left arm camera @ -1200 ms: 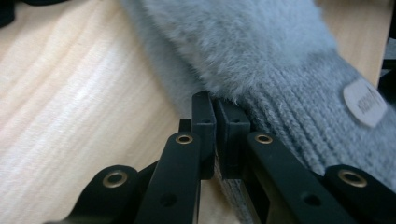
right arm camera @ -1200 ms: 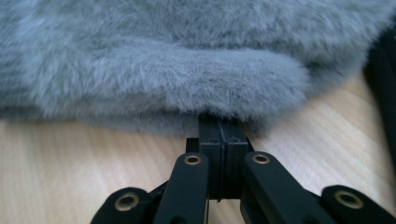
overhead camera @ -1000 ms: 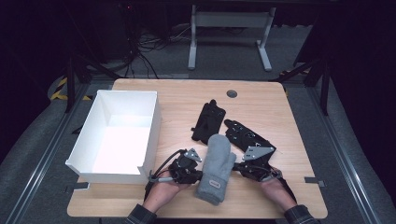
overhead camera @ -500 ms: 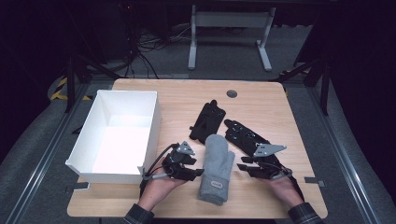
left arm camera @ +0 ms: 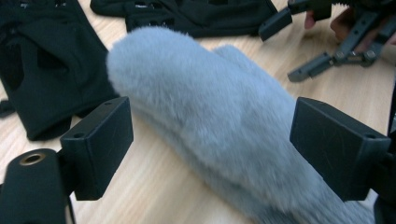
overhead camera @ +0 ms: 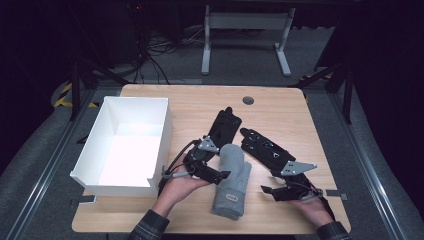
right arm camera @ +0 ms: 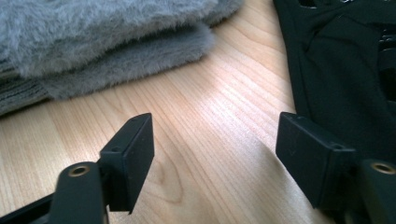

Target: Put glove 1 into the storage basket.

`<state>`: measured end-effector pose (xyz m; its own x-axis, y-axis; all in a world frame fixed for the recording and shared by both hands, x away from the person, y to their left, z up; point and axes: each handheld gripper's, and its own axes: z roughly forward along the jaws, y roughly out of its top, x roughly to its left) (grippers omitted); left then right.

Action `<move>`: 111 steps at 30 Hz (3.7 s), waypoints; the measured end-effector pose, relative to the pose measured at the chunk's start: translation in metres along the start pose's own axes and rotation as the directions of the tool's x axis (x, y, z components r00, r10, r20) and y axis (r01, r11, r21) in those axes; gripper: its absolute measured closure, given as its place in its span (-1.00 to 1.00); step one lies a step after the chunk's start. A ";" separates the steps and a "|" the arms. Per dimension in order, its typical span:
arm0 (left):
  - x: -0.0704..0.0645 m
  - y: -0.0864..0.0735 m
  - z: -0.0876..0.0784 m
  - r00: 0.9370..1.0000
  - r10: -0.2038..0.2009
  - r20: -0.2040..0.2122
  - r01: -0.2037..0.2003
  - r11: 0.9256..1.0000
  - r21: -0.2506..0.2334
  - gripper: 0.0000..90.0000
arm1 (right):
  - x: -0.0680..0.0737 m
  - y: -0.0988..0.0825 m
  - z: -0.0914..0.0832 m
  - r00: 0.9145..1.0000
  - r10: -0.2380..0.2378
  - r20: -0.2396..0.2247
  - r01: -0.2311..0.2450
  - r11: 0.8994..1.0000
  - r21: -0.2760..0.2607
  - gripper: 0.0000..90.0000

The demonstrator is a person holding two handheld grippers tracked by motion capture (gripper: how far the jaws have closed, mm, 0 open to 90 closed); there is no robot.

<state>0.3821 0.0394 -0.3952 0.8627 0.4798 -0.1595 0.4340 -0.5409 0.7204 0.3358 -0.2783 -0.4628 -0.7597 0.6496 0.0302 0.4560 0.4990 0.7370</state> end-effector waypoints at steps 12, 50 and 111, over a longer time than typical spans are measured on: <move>0.006 0.007 0.036 1.000 -0.019 -0.015 0.020 0.997 0.079 -0.88 | 0.003 -0.003 0.005 0.999 -0.040 0.014 0.040 0.999 0.014 -0.51; 0.014 -0.012 0.067 0.975 -0.102 0.196 0.066 0.981 0.182 0.43 | 0.005 -0.005 0.007 0.998 -0.056 0.028 0.056 0.998 0.008 -0.60; 0.023 0.071 -0.152 1.000 -0.025 0.000 0.025 0.990 -0.140 0.65 | 0.004 -0.004 0.007 0.998 -0.054 0.026 0.053 0.999 0.010 -0.63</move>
<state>0.3932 0.1171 -0.2448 0.8517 0.4931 -0.1773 0.4146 -0.4273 0.8034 0.3340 -0.2735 -0.4709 -0.7709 0.6364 -0.0267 0.4191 0.5384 0.7311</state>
